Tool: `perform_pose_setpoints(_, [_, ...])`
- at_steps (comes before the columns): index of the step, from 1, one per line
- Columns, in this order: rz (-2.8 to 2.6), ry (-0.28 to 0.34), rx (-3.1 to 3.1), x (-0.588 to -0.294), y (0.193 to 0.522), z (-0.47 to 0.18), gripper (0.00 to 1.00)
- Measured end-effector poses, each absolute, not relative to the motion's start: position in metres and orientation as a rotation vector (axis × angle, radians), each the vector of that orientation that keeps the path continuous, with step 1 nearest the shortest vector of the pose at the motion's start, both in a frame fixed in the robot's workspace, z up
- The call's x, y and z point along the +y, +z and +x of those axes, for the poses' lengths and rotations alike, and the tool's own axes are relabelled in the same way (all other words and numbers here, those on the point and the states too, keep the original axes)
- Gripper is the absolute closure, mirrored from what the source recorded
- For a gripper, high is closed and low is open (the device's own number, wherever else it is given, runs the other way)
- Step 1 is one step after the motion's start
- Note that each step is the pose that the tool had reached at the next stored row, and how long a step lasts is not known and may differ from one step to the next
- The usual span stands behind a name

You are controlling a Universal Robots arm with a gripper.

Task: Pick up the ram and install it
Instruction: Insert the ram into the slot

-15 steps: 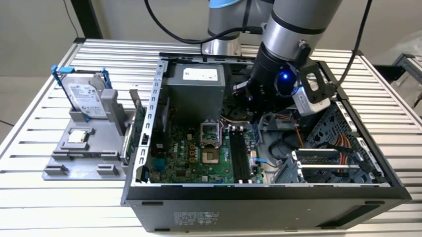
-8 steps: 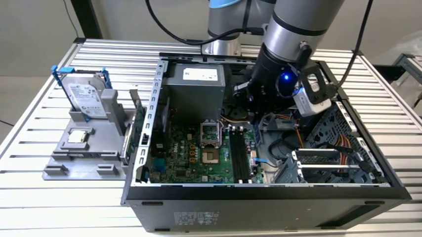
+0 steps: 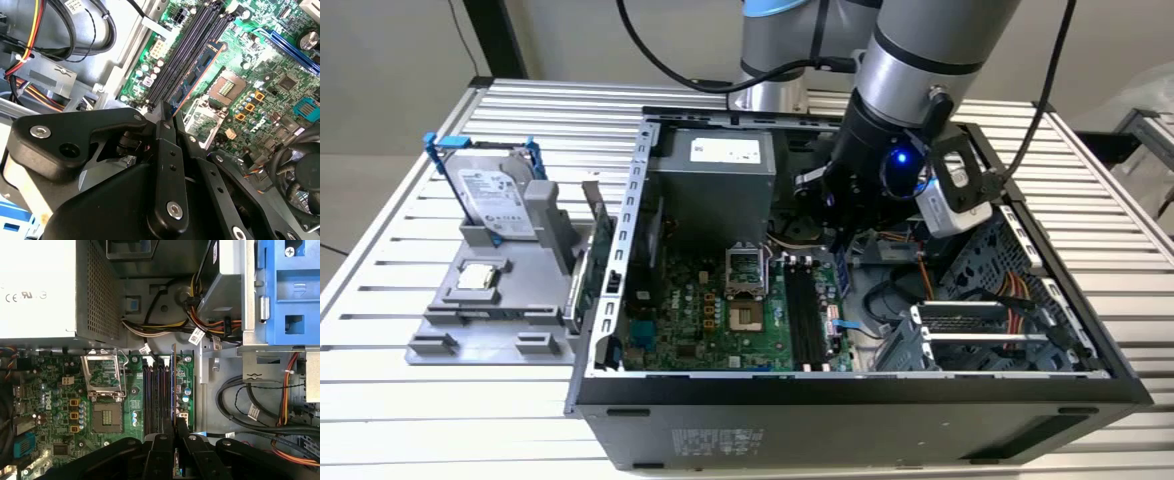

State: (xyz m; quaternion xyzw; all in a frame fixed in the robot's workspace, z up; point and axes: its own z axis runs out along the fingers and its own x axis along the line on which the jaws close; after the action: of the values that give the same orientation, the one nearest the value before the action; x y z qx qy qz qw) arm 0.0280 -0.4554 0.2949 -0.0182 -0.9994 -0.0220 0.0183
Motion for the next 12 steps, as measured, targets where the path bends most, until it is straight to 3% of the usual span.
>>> perform_pose_setpoints(12, [-0.096, -0.069, -3.103, -0.4554, 0.2921, 0.0304, 1.00])
